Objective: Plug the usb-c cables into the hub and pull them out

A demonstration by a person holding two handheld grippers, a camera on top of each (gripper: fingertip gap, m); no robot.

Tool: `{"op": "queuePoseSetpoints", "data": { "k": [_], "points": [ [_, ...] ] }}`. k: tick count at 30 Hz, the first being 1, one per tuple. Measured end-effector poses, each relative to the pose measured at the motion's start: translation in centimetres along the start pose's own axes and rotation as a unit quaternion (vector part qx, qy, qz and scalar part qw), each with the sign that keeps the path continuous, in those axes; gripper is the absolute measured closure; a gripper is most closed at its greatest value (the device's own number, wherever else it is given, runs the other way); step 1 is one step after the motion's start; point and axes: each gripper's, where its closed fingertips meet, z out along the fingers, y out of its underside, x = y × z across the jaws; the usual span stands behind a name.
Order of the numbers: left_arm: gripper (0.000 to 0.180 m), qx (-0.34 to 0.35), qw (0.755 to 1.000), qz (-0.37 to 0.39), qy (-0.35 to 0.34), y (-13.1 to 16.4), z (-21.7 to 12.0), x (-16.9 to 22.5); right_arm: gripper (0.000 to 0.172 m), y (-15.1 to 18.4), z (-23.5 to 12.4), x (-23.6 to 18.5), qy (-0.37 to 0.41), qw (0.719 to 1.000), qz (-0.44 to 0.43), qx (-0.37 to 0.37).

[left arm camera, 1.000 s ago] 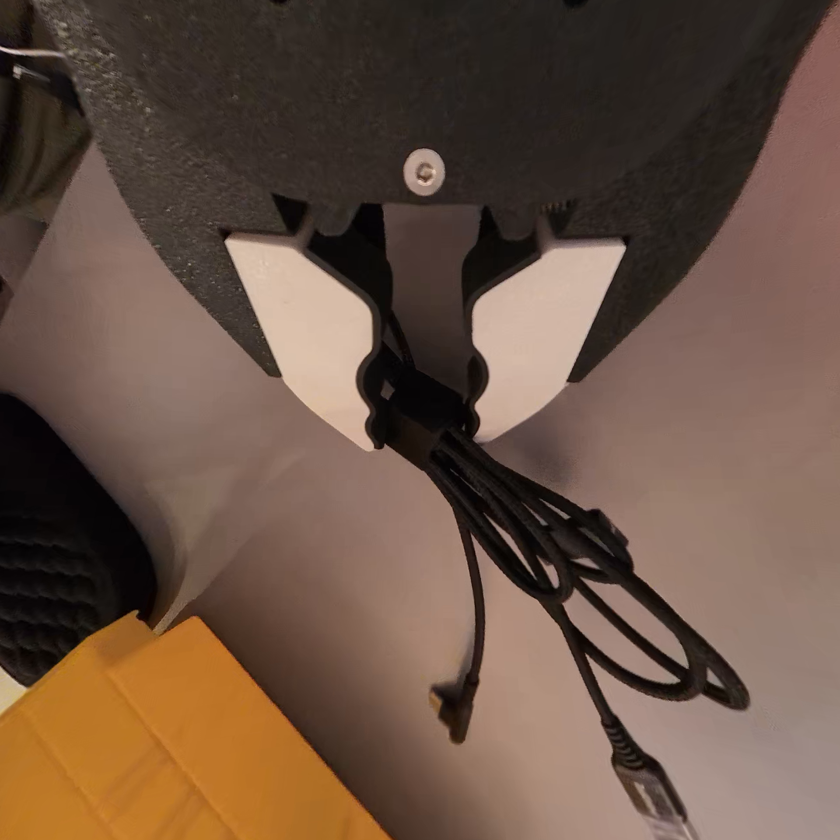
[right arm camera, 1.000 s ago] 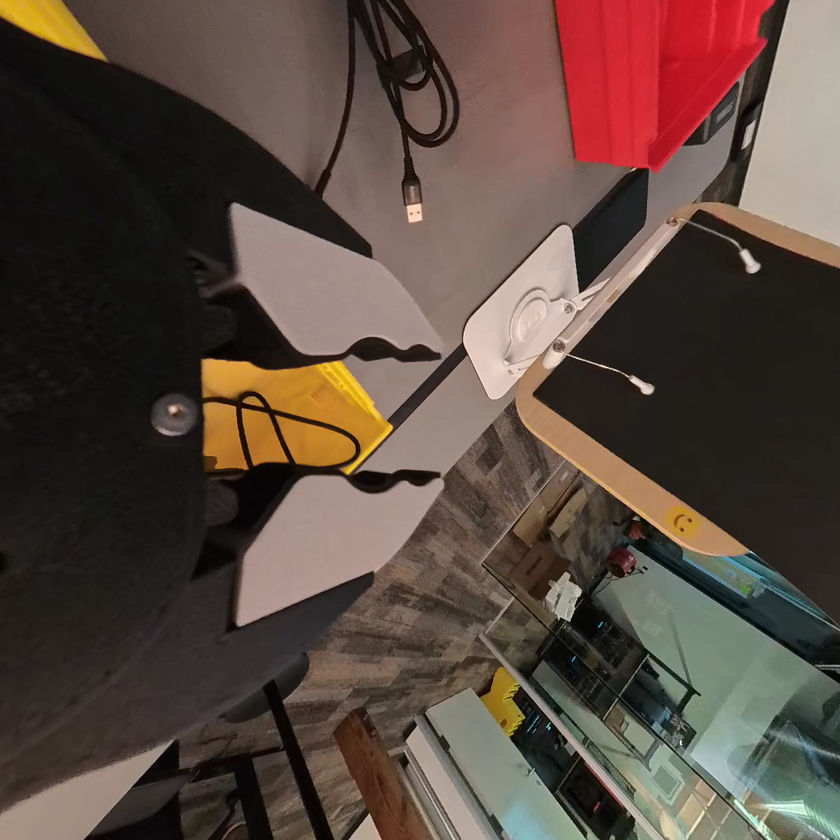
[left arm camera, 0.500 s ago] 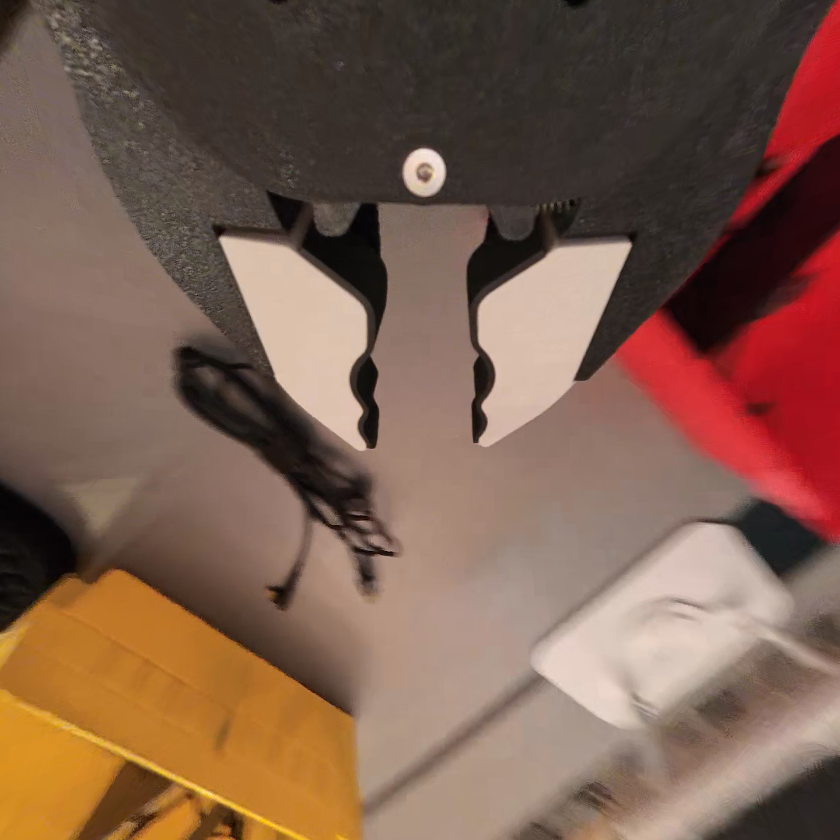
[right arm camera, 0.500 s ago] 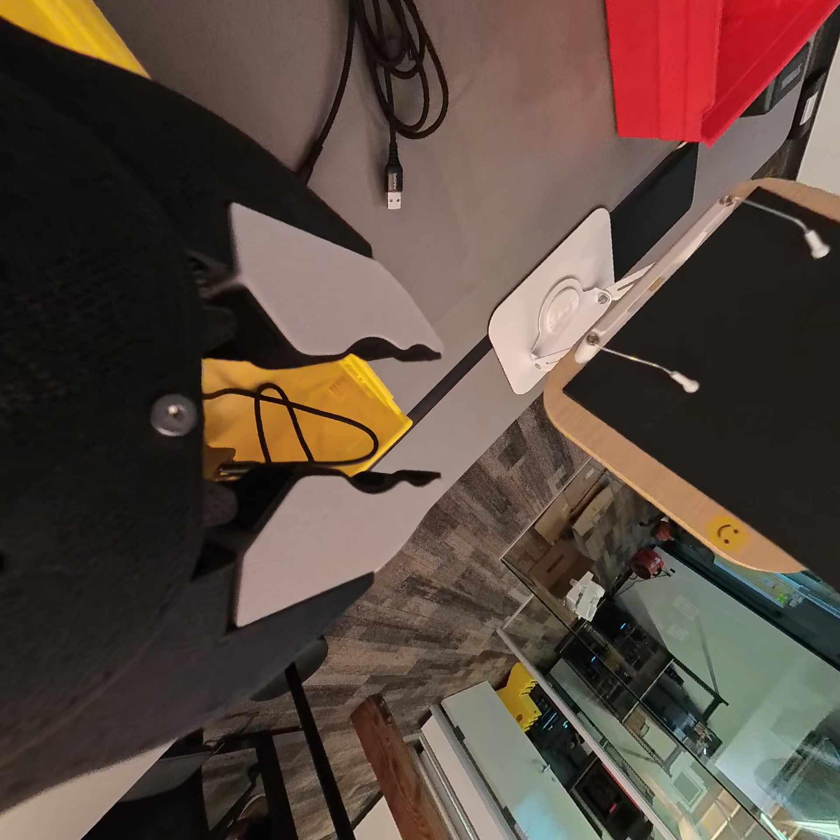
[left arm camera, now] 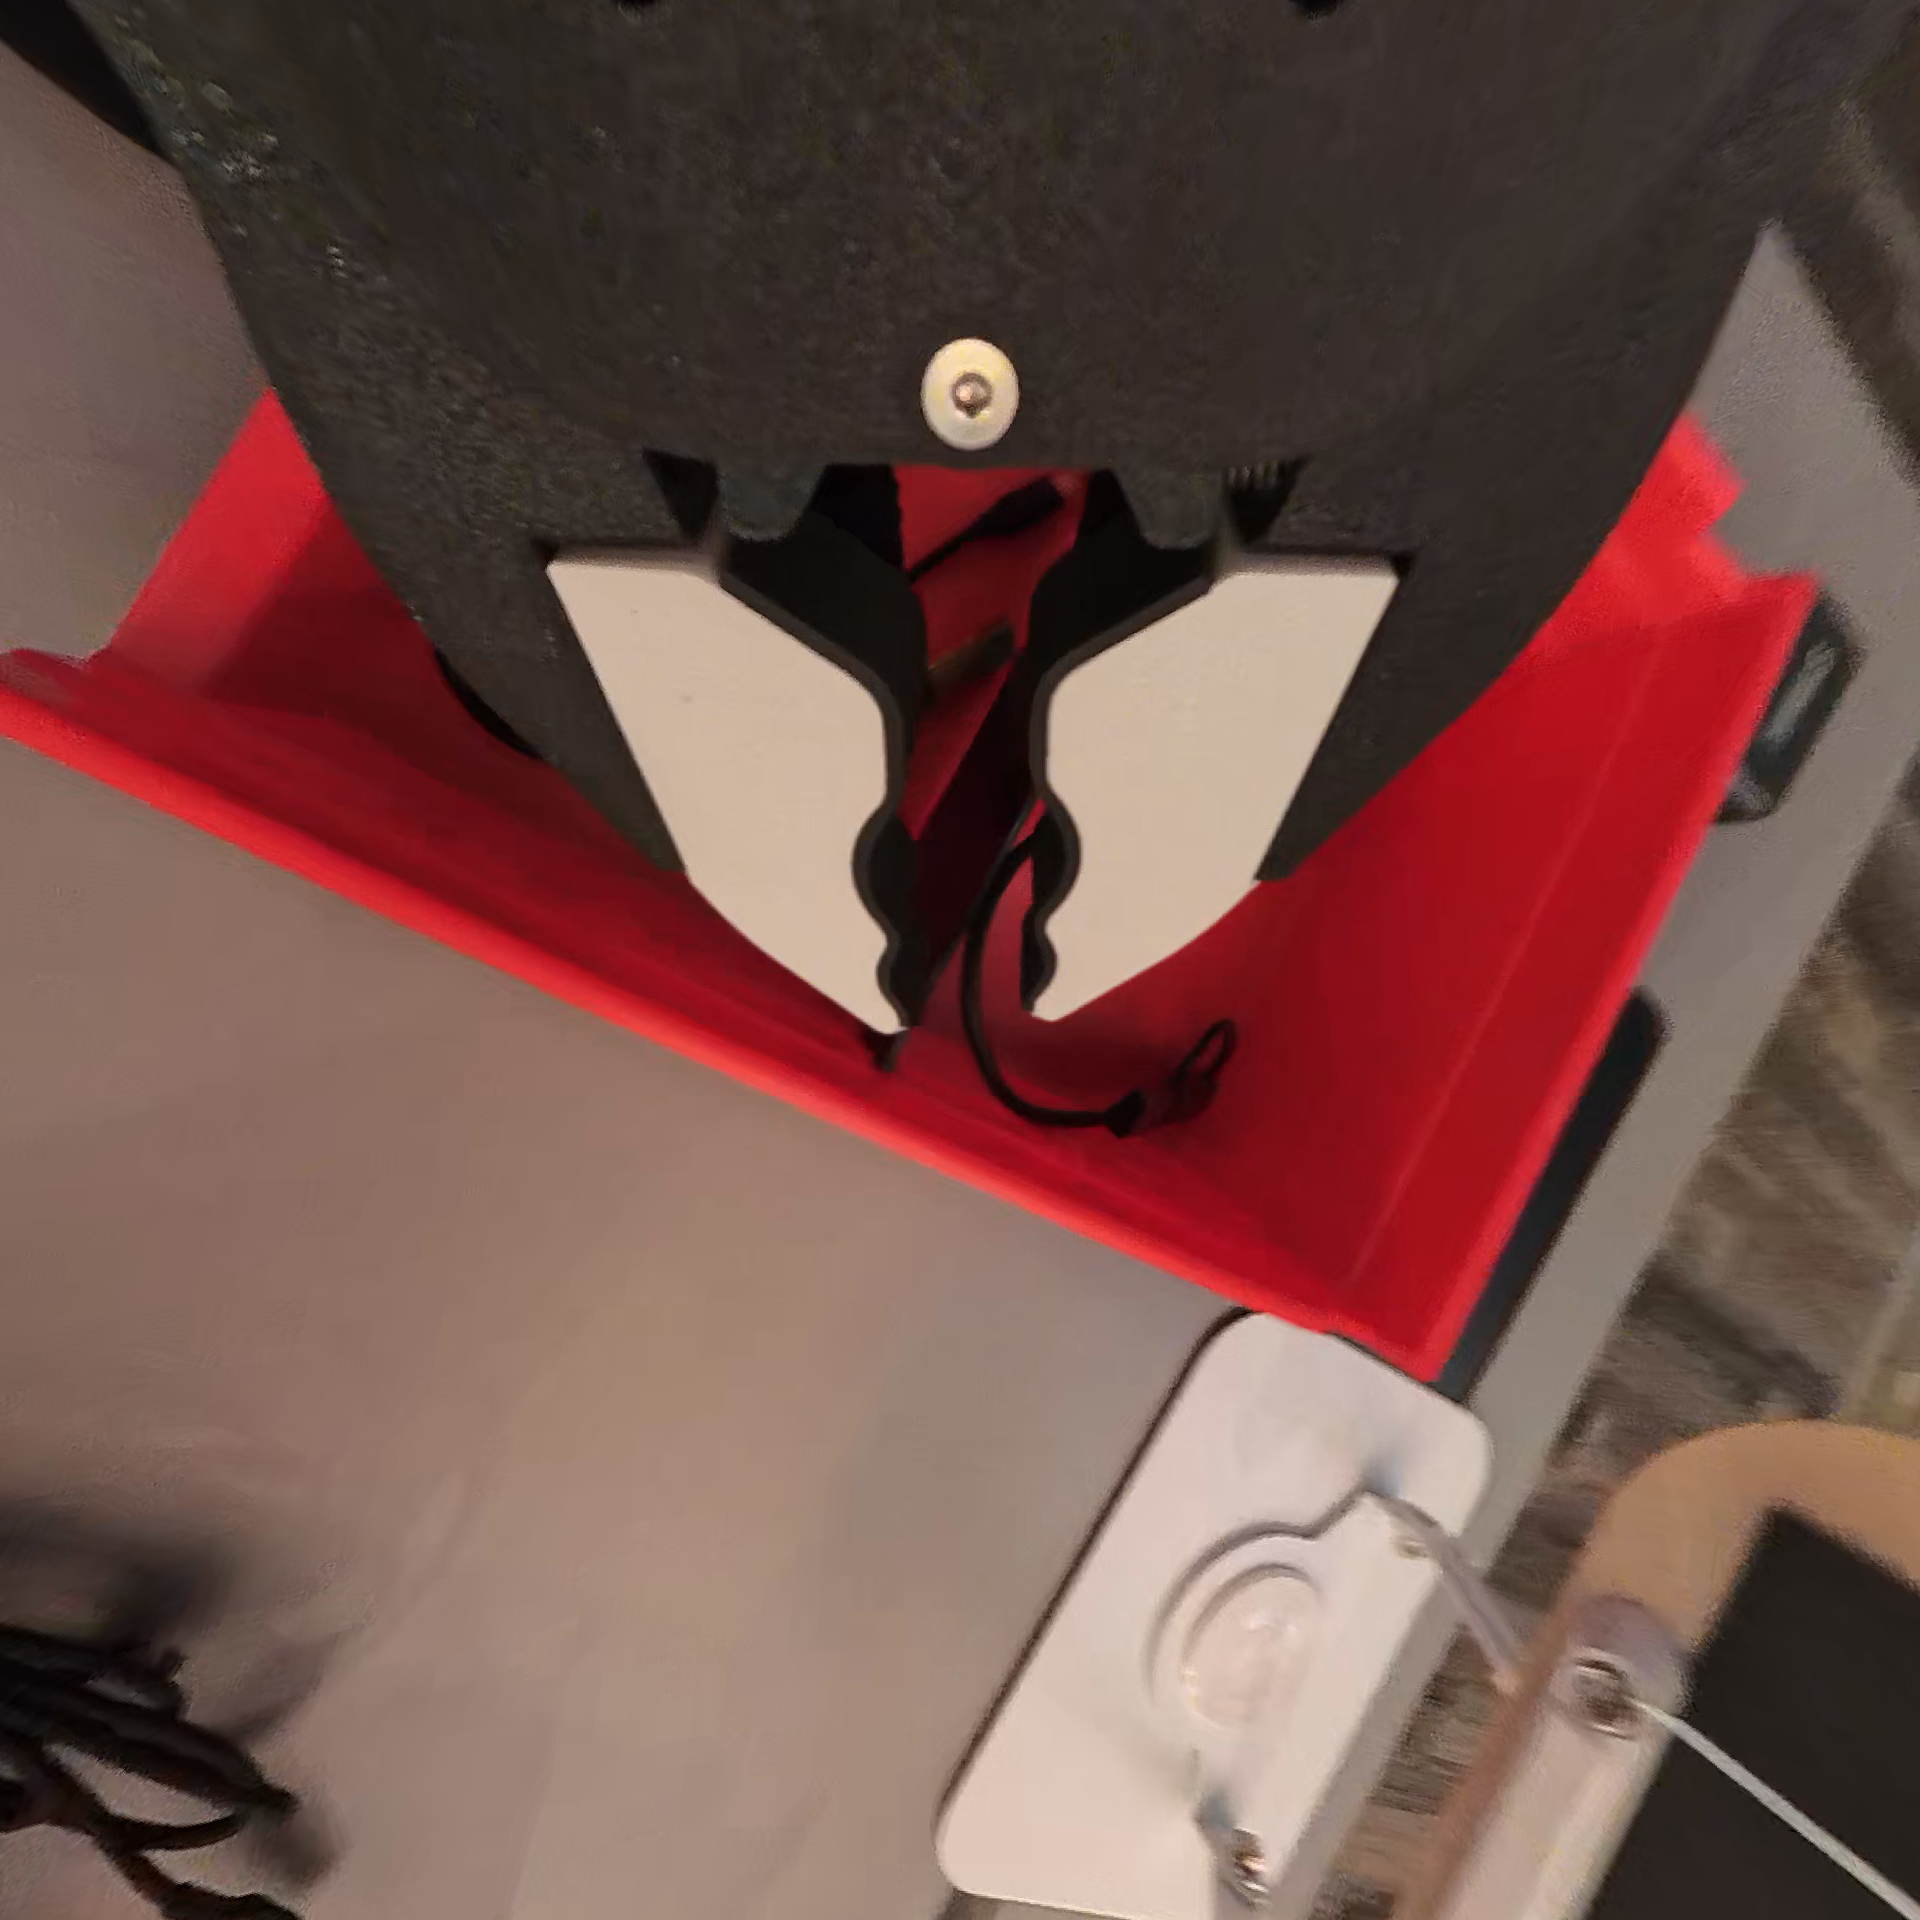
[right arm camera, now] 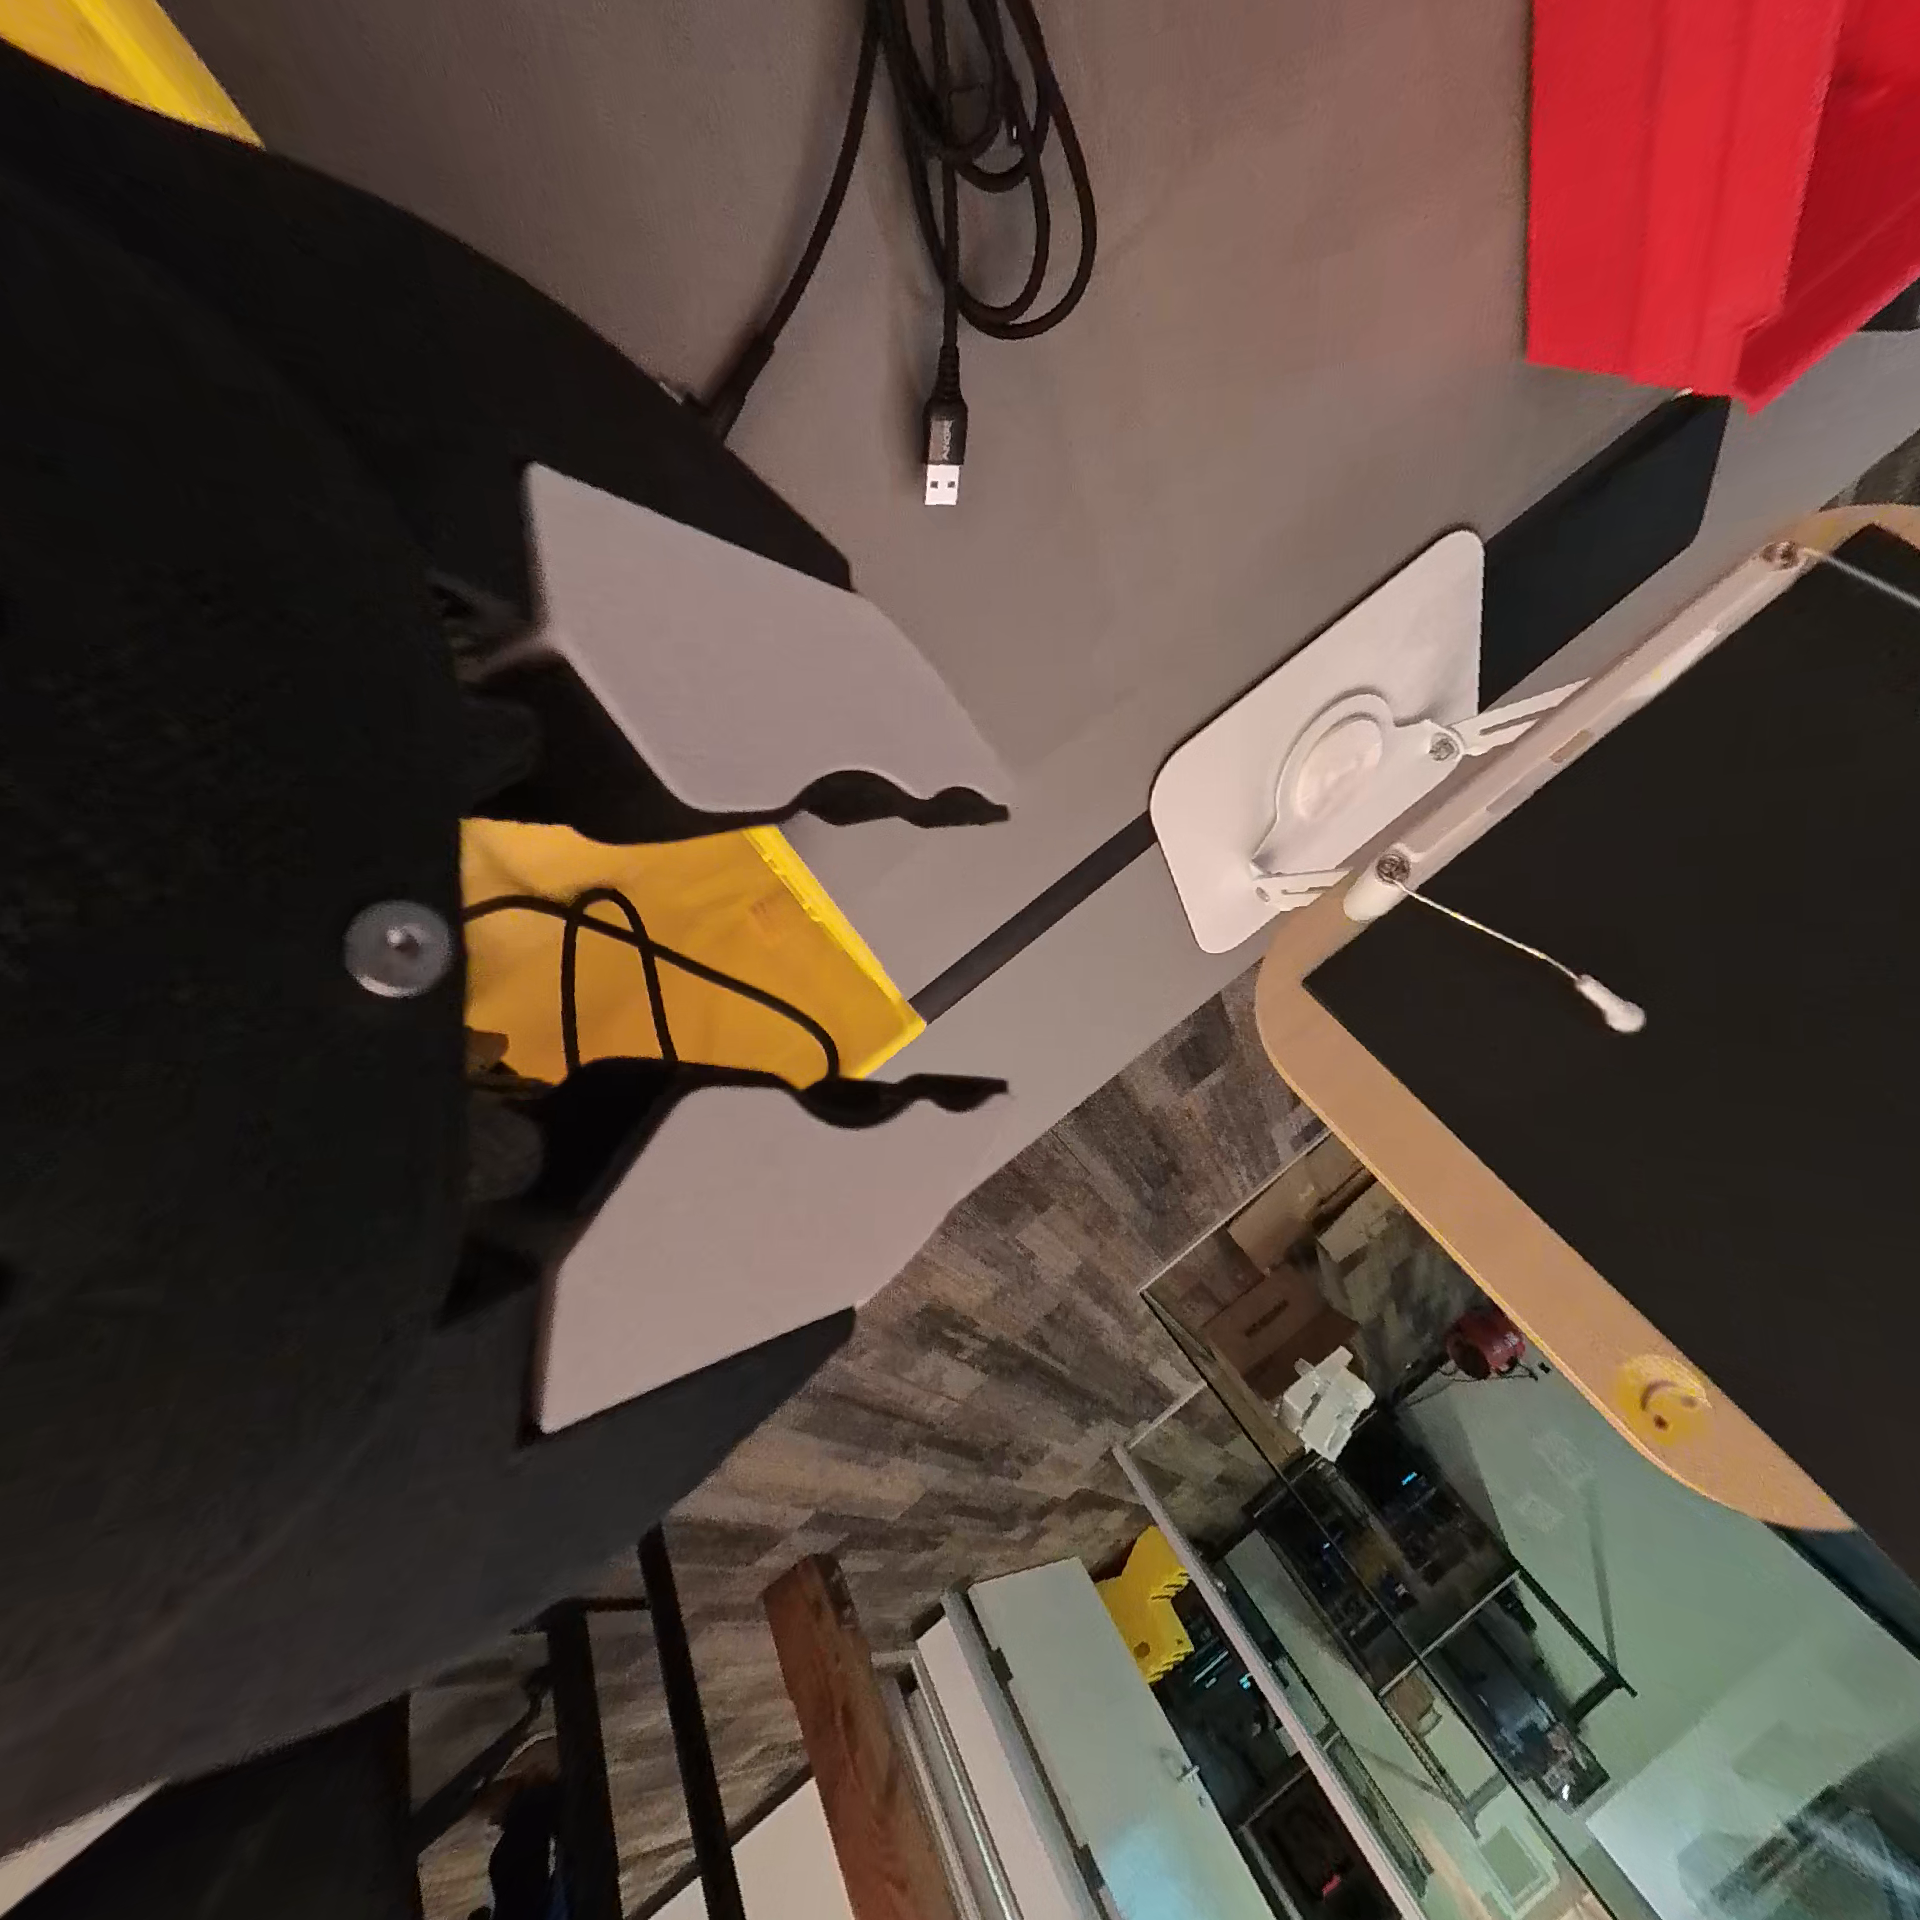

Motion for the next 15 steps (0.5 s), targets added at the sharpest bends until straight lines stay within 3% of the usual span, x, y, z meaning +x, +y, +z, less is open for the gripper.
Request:
{"op": "queuePoseSetpoints", "data": {
  "k": [2,5,7,15],
  "points": [
    [0.158,-0.016,0.999,-0.002,0.046,0.3,1.1,0.9,0.125,0.4,0.3,-0.3,-0.009,1.0,0.003,-0.007],
    [0.15,-0.068,0.996,0.012,0.054,1.9,2.3,0.4,0.125,0.8,0.5,-0.5,-0.015,1.0,-0.001,-0.015],
    [0.163,-0.09,0.993,0.021,0.073,2.7,2.8,0.9,0.125,0.9,0.5,-0.6,-0.017,1.0,-0.004,-0.018],
    [0.167,-0.042,0.996,-0.001,0.082,1.9,1.9,0.6,0.125,1.5,0.5,-0.4,-0.02,0.999,-0.003,-0.026]
  ]
}}
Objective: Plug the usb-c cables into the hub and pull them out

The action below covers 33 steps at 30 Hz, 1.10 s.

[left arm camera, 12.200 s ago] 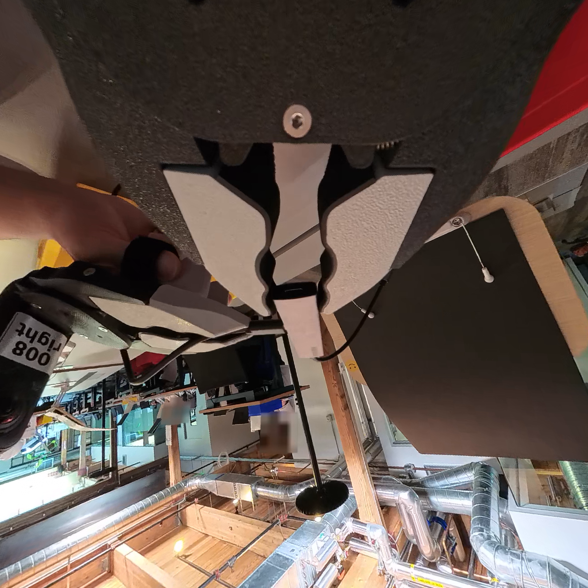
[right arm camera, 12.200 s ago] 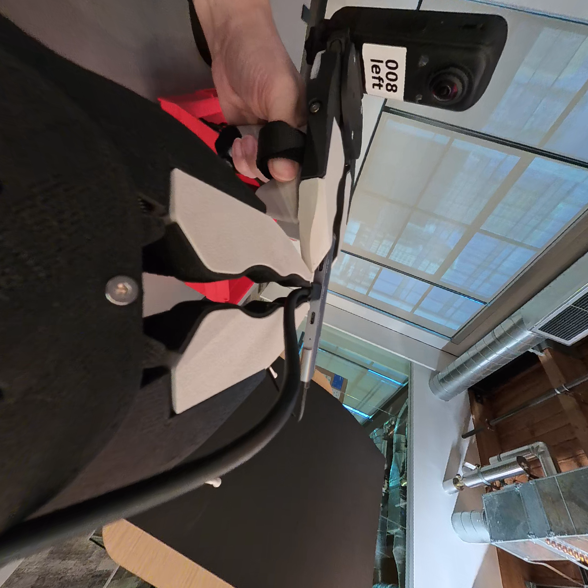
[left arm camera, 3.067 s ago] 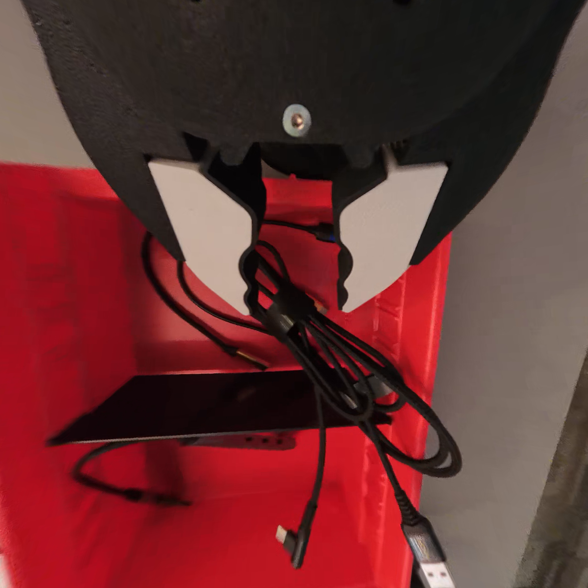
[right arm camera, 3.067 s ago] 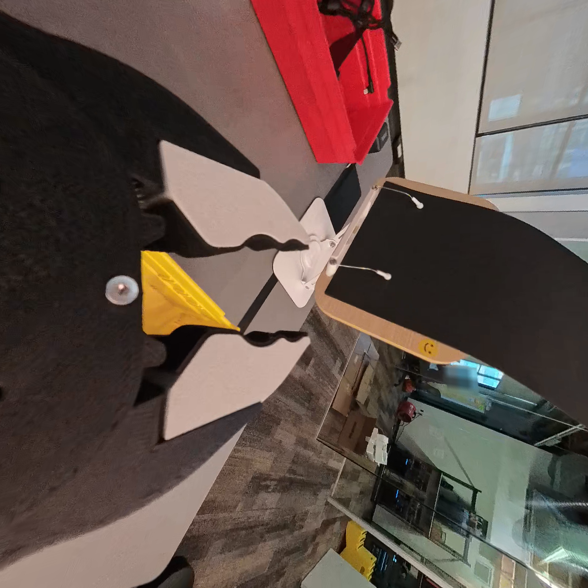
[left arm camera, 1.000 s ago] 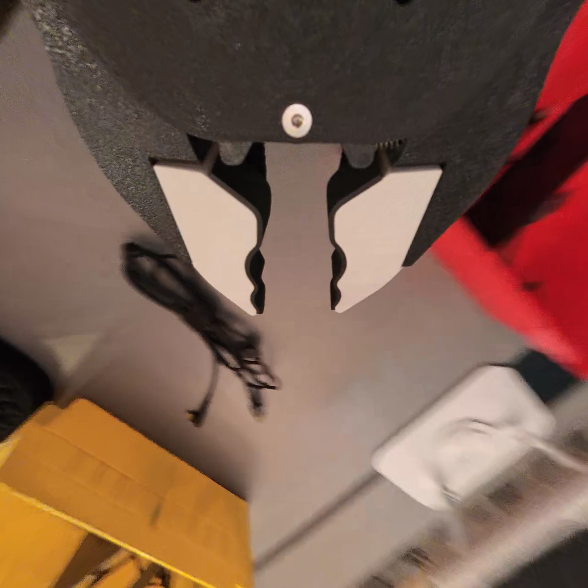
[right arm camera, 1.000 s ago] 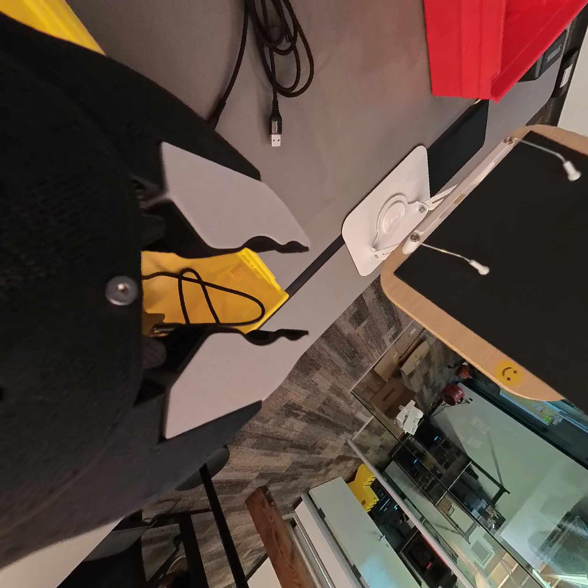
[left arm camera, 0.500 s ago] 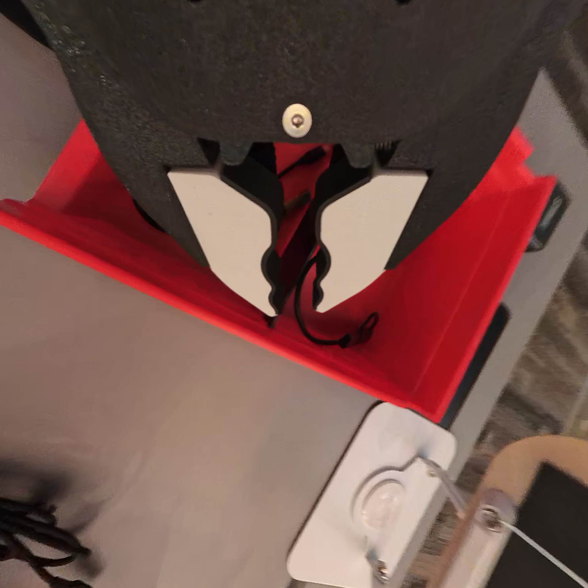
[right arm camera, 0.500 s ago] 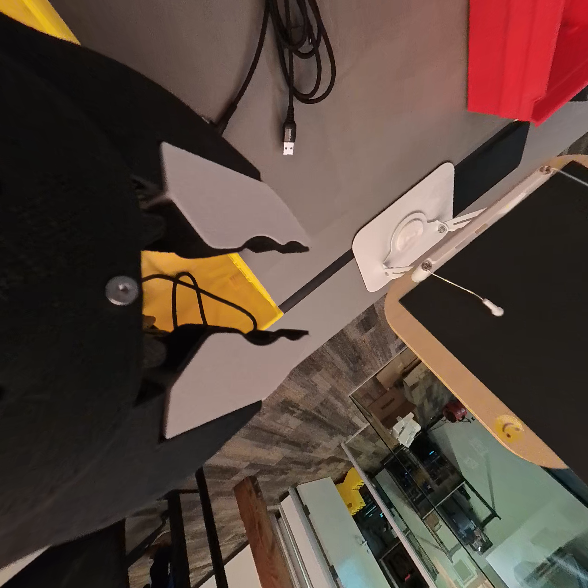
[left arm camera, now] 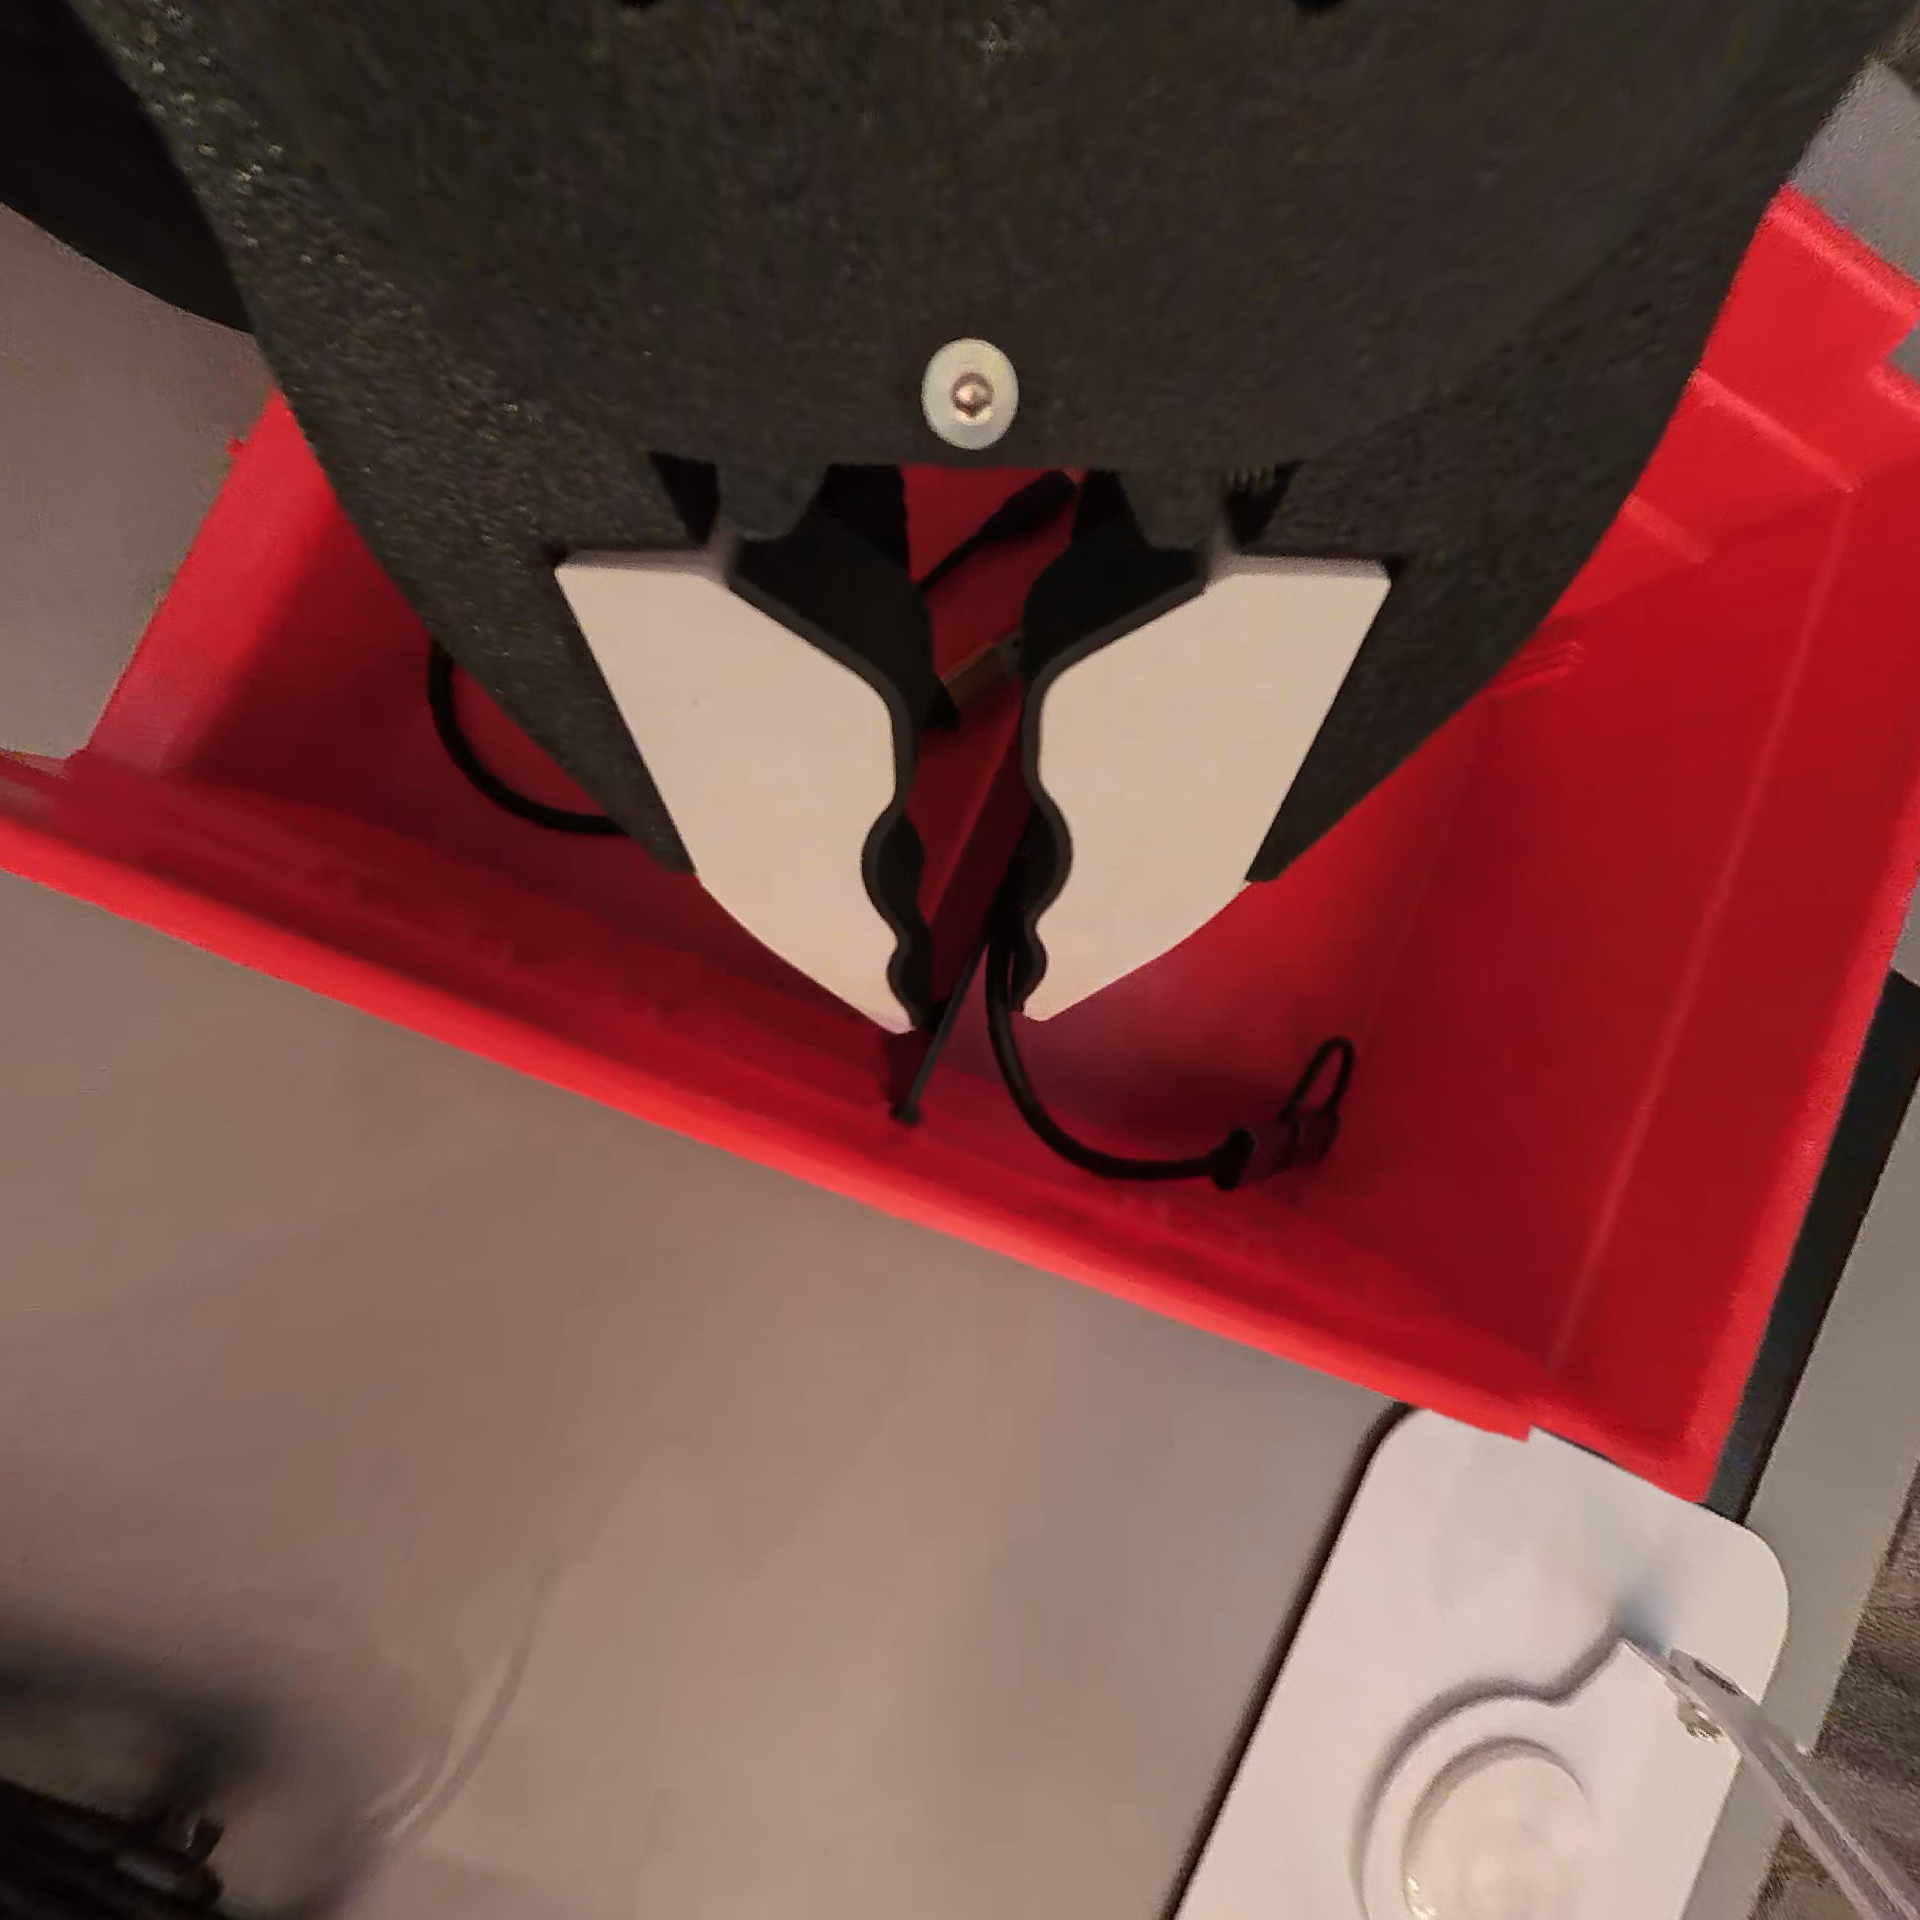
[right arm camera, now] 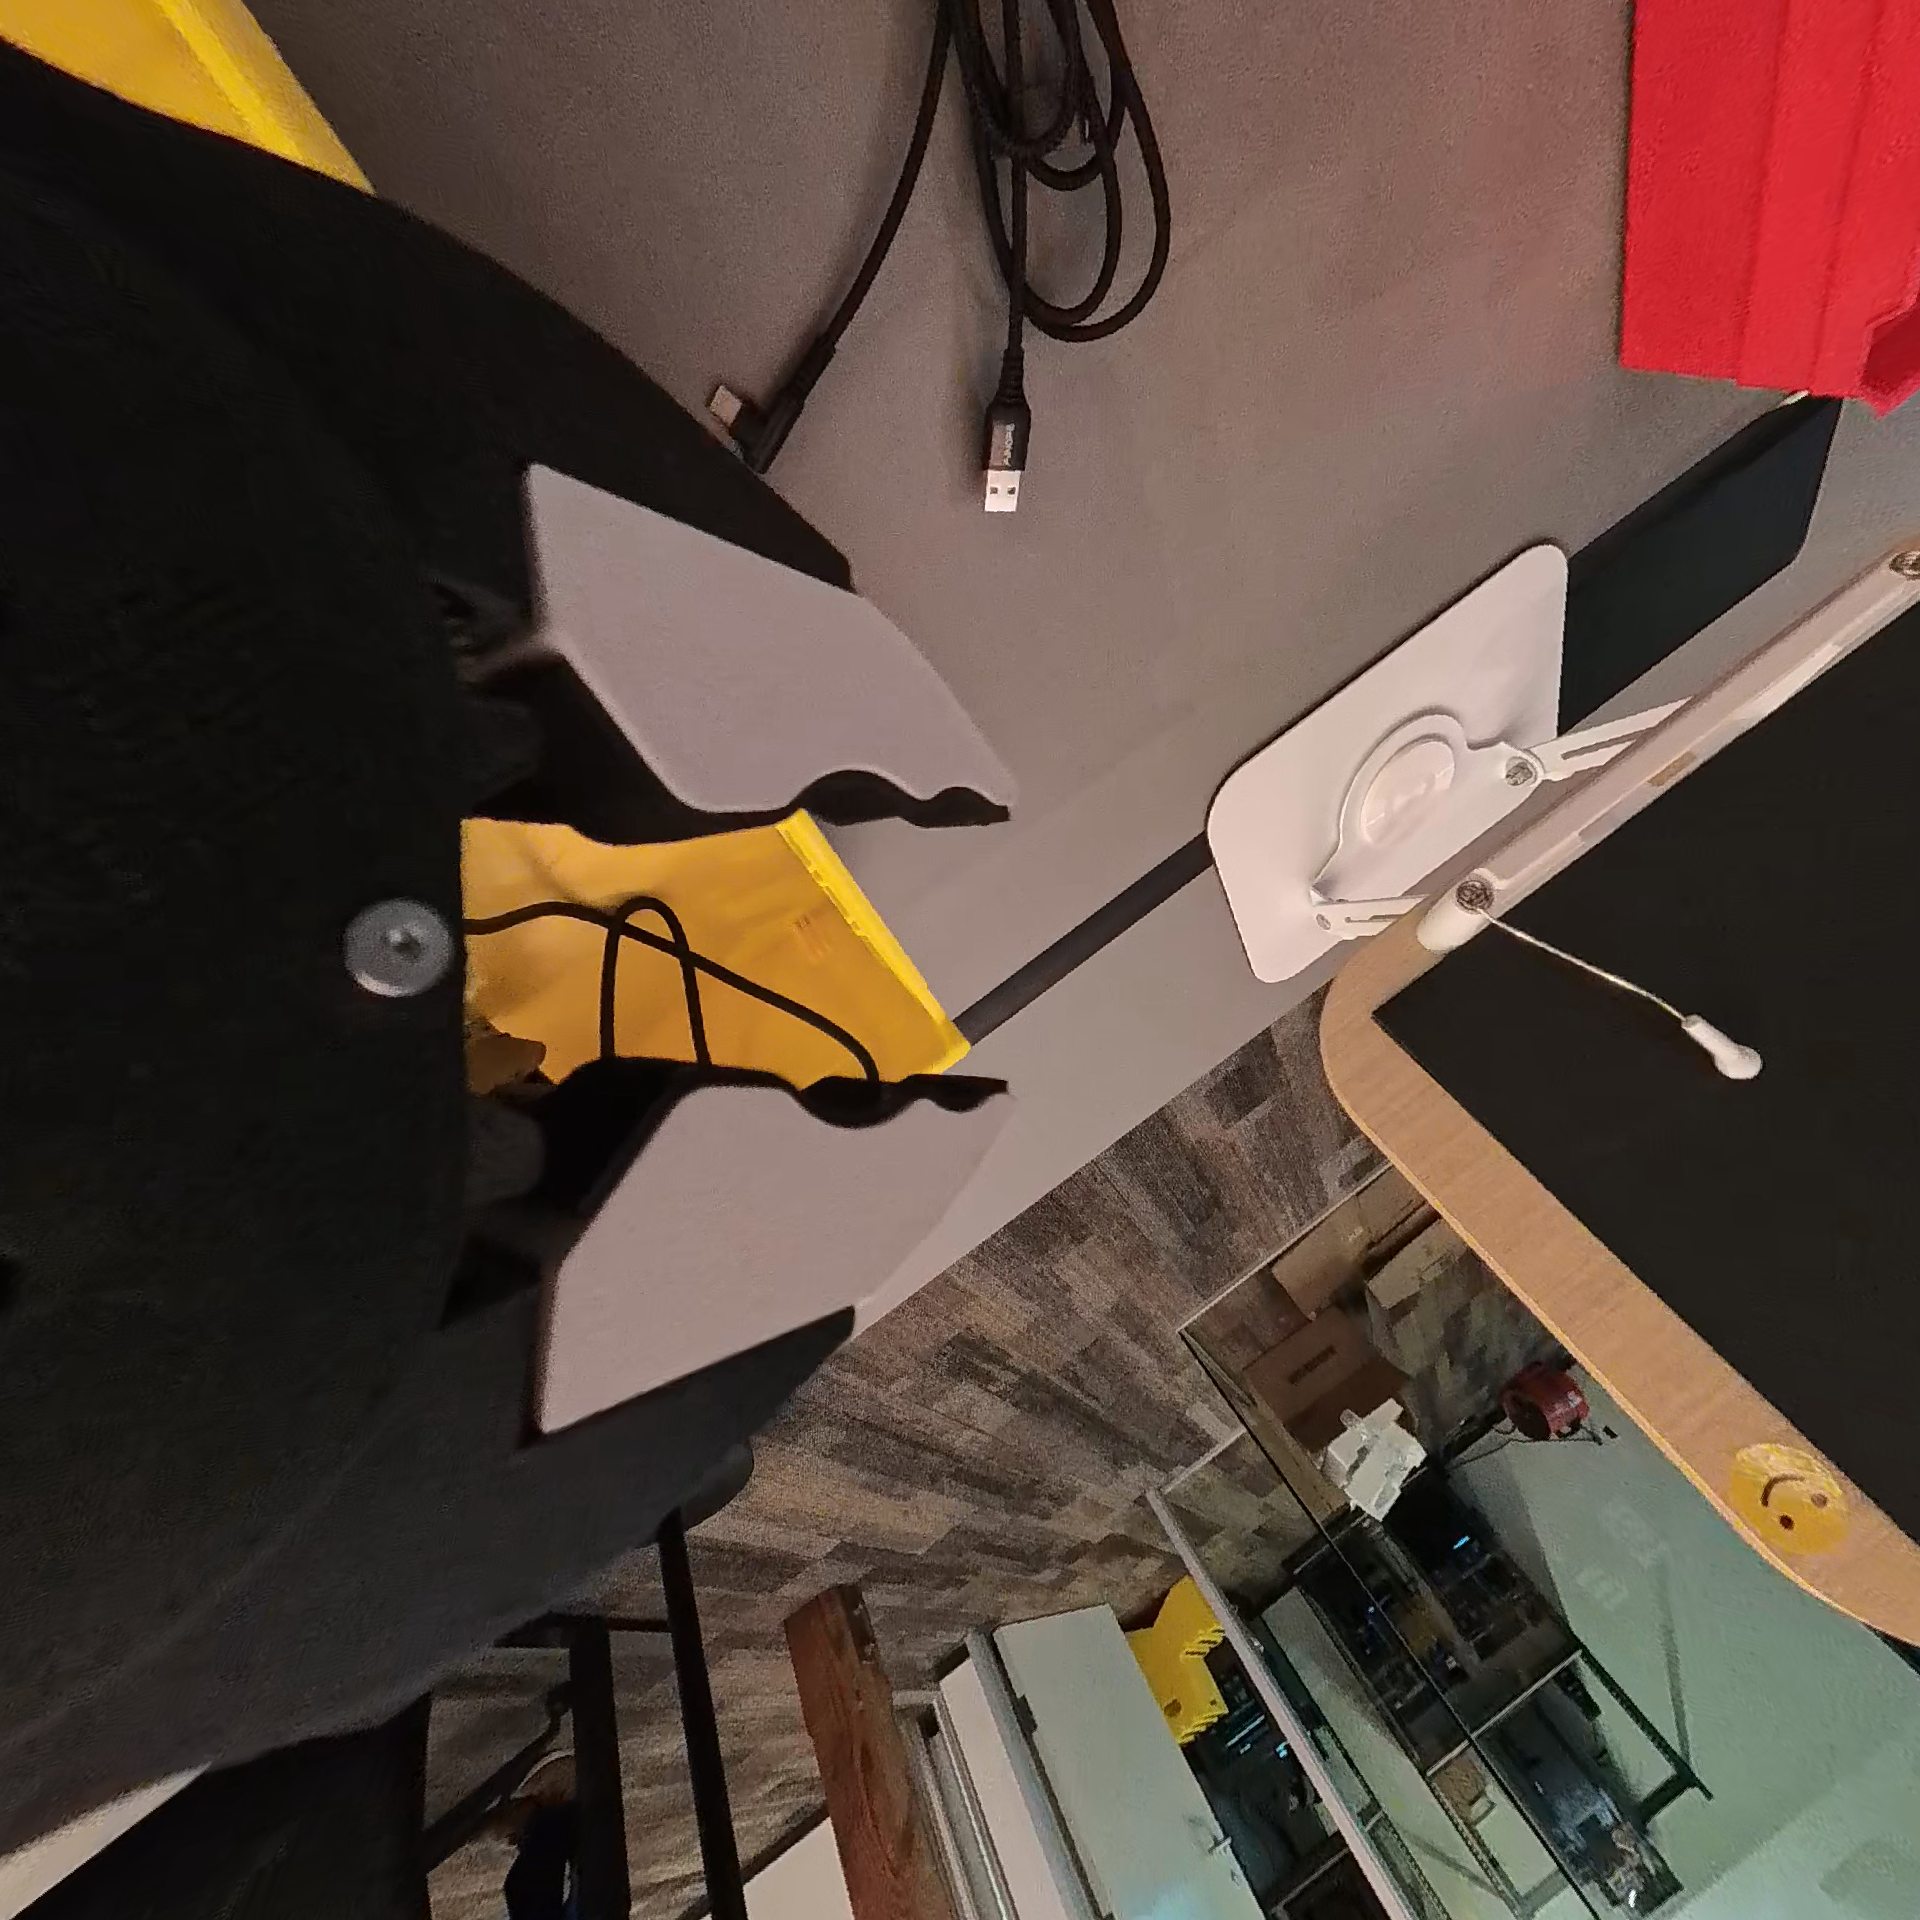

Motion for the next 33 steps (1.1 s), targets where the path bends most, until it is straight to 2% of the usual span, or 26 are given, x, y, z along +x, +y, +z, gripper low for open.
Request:
{"op": "queuePoseSetpoints", "data": {
  "k": [4,12,14,19,22,23,25,28,33],
  "points": [
    [0.17,0.016,1.0,-0.007,0.001,-0.2,-0.8,0.0,0.125,0.1,0.0,0.0,-0.001,1.0,0.002,0.0],
    [0.17,-0.005,1.0,0.006,-0.005,-0.1,-1.3,0.1,0.125,0.4,0.1,-0.2,-0.003,1.0,-0.01,-0.012],
    [0.178,-0.003,1.0,0.007,-0.006,-0.2,-1.5,0.1,0.125,0.5,0.2,-0.3,-0.004,1.0,-0.012,-0.017],
    [0.18,0.06,0.998,-0.016,-0.017,-2.6,-3.8,-0.7,0.125,0.8,0.3,-0.4,-0.007,1.0,-0.014,-0.022],
    [0.18,0.064,0.998,-0.01,-0.011,-3.0,-4.6,-0.4,0.125,0.9,0.3,-0.4,-0.01,1.0,-0.013,-0.024],
    [0.176,0.056,0.998,-0.001,-0.008,-2.9,-4.4,-0.1,0.125,0.9,0.3,-0.4,-0.01,1.0,-0.012,-0.024],
    [0.158,0.028,0.999,0.006,-0.019,-2.3,-3.5,-0.1,0.125,1.0,0.3,-0.4,-0.012,1.0,-0.011,-0.024],
    [0.157,-0.003,1.0,0.003,-0.015,-1.6,-1.9,0.4,0.125,1.1,0.3,-0.5,-0.012,0.999,-0.014,-0.028],
    [0.169,-0.014,1.0,-0.01,-0.017,-1.6,-0.3,0.1,0.125,1.3,0.3,-0.5,-0.013,0.999,-0.015,-0.031]
  ]
}}
